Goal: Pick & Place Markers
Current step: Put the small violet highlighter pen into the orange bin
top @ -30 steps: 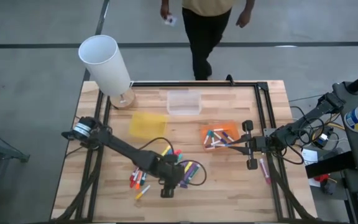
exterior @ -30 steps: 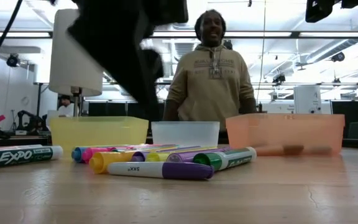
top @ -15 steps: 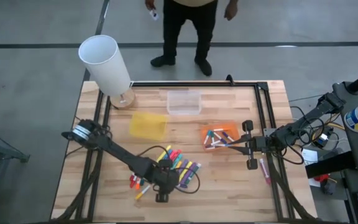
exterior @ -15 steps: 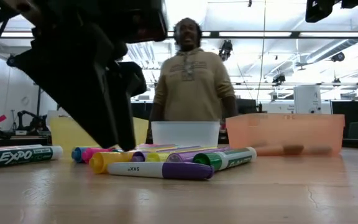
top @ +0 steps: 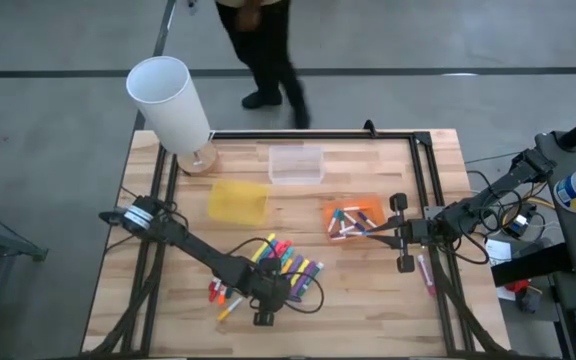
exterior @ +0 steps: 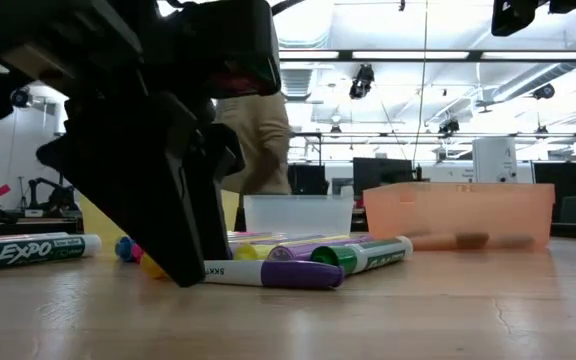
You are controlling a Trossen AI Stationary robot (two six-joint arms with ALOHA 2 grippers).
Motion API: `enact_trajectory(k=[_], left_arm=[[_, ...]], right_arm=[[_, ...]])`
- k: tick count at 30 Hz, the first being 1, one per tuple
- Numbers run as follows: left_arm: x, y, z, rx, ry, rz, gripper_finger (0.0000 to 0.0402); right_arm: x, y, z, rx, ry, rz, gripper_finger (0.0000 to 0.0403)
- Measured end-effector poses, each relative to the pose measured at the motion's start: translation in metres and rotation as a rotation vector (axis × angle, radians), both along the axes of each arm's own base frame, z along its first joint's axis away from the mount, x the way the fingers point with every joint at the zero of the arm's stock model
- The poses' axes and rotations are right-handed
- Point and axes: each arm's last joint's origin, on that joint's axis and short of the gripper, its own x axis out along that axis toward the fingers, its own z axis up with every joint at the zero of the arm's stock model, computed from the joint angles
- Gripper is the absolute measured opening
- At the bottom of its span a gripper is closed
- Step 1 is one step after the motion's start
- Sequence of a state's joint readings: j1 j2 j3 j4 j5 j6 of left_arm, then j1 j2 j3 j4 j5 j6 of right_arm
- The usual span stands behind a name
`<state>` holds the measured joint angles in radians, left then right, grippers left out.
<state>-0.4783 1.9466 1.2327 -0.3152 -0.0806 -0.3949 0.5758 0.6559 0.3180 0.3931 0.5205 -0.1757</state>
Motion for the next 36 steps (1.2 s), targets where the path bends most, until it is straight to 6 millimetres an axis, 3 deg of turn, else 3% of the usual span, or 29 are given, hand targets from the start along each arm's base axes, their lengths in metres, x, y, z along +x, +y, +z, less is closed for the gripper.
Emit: enact_trajectory(k=[5,12,16,23,29,36], left_arm=[[0.002,0.003,-0.004,0.01,0.008,0.012,0.0118],[0.004,0.004,-0.002,0.006,0.007,0.015,0.0019],[0.008,0.002,0.007,-0.018,0.008,0.009,0.0021],[0.017,0.008,0.048,0.026,-0.034,-0.002,0.0023],[0.038,0.04,0.083,0.113,-0.14,0.009,0.0022],[0.065,0.106,0.102,0.118,-0.228,0.138,0.0024]], right_arm=[[0.0,0.0,0.0,0.0,0.0,0.0,0.0043],[0.0,0.0,0.0,0.0,0.0,0.0,0.0043],[0.0,0.0,0.0,0.0,0.0,0.0,0.0043],[0.0,0.0,0.0,0.0,0.0,0.0,0.0043],[0.0,0.0,0.0,0.0,0.0,0.0,0.0043],[0.0,0.0,0.0,0.0,0.0,0.0,0.0043]])
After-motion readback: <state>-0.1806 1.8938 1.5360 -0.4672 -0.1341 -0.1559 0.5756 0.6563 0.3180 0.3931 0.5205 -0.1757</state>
